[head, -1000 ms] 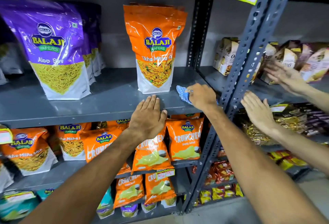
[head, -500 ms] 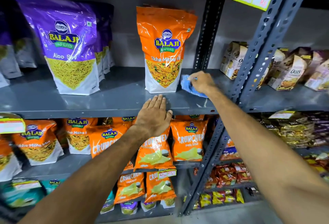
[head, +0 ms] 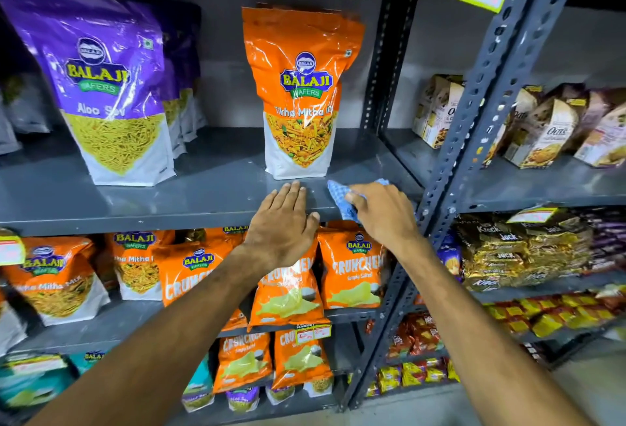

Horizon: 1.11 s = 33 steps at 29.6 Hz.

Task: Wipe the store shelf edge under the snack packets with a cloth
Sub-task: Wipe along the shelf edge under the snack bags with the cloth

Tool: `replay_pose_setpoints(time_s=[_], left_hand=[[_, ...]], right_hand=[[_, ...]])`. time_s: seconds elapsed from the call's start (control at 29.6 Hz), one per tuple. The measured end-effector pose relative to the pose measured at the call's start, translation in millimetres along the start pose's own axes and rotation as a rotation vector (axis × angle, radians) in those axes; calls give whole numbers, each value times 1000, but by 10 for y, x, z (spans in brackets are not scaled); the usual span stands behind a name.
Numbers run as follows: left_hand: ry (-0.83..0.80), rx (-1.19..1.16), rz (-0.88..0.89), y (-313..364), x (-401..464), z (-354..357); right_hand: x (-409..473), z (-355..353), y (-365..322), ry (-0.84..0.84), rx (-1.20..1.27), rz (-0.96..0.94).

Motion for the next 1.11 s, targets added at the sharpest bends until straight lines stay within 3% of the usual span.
replay_pose_setpoints(time_s=[0.1,0.27,0.34,0.54,0.71,0.84,1.11], left_hand=[[19,6,9,-11,5,8],[39,12,5,-4,1,8],[34,3,0,-11,11,8],[29,8,-17,-32,39,23],[15,37,-17,-20,22,35],[5,45,-16,-28,16,16],[-27,15,-18,14,13,-35]], right_hand=[[206,-92,92,27,166,119],[1311,-178,184,236,256,247],[1741,-122,196,191,203,293],[2749,825,765,-210,20,223],[2170,606,523,-209,-62,80],[1769,466,528,-140,-49,174],[524,103,236,-13,-120,148]])
Point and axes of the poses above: each hand's wrist, its own x-axis towards the middle knuckle, its own z-axis out of the palm, y = z × x, the point moved 2 cm from there along x, towards the middle knuckle, and after that the axes turned 2 degrees about y, right-handed, at the moved point
